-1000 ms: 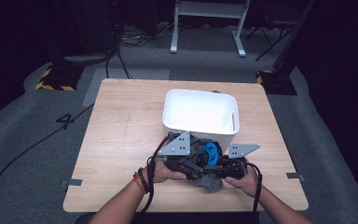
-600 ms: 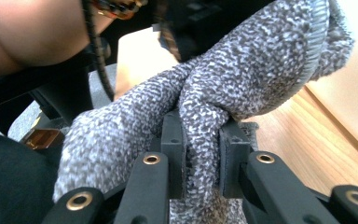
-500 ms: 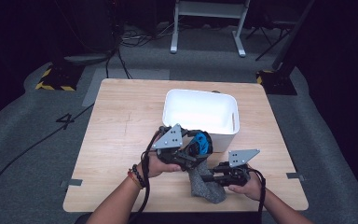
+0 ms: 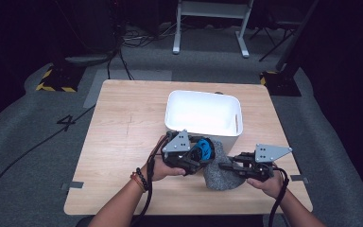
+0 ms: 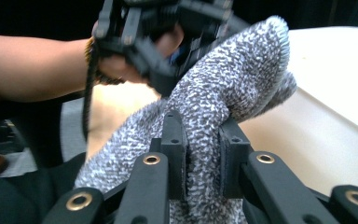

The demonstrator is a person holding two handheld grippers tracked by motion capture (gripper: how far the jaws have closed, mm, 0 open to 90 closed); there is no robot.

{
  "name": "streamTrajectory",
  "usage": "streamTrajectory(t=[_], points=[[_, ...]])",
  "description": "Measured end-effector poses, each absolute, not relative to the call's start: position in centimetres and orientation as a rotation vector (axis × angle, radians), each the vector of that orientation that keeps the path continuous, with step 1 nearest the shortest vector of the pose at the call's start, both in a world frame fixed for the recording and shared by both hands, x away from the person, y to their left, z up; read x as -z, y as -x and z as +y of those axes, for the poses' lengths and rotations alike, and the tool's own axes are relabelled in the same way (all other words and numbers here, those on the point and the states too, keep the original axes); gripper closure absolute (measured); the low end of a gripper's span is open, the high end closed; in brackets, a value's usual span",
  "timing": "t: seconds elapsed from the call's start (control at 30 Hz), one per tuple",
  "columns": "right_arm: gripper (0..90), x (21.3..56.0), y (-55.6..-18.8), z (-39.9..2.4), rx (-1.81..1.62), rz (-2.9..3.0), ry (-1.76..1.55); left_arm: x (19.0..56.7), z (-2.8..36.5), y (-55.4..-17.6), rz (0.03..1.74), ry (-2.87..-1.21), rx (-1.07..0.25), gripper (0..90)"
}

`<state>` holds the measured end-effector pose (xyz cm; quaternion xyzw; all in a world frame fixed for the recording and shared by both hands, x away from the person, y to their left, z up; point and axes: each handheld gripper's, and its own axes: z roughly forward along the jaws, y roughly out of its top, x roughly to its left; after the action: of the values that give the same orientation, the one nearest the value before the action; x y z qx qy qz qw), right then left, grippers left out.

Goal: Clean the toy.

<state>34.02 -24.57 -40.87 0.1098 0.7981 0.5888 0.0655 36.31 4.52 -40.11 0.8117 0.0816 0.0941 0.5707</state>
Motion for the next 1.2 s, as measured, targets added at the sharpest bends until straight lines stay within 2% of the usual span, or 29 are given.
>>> streamTrajectory(t=[0.33, 0.63, 0.97, 1.2], points=[[77.0, 39.7, -34.3, -25.3, -1.733, 2.301, -0.415, 40.1, 3.9, -35.8, 0.160, -1.912, -0.186, 26.0], [77.5, 41.8, -33.6, -22.9, -1.723, 2.462, -0.295, 39.4, 4.7, -36.1, 0.205, -1.860, -0.212, 26.0], [77.4, 45.7, -33.0, -19.0, -1.612, 2.670, -0.254, 37.7, 4.8, -34.9, 0.173, -1.815, -0.247, 26.0], [77.3, 45.6, -33.2, -19.3, -1.563, 2.658, -0.290, 37.8, 5.3, -35.0, 0.142, -1.783, -0.162, 26.0]])
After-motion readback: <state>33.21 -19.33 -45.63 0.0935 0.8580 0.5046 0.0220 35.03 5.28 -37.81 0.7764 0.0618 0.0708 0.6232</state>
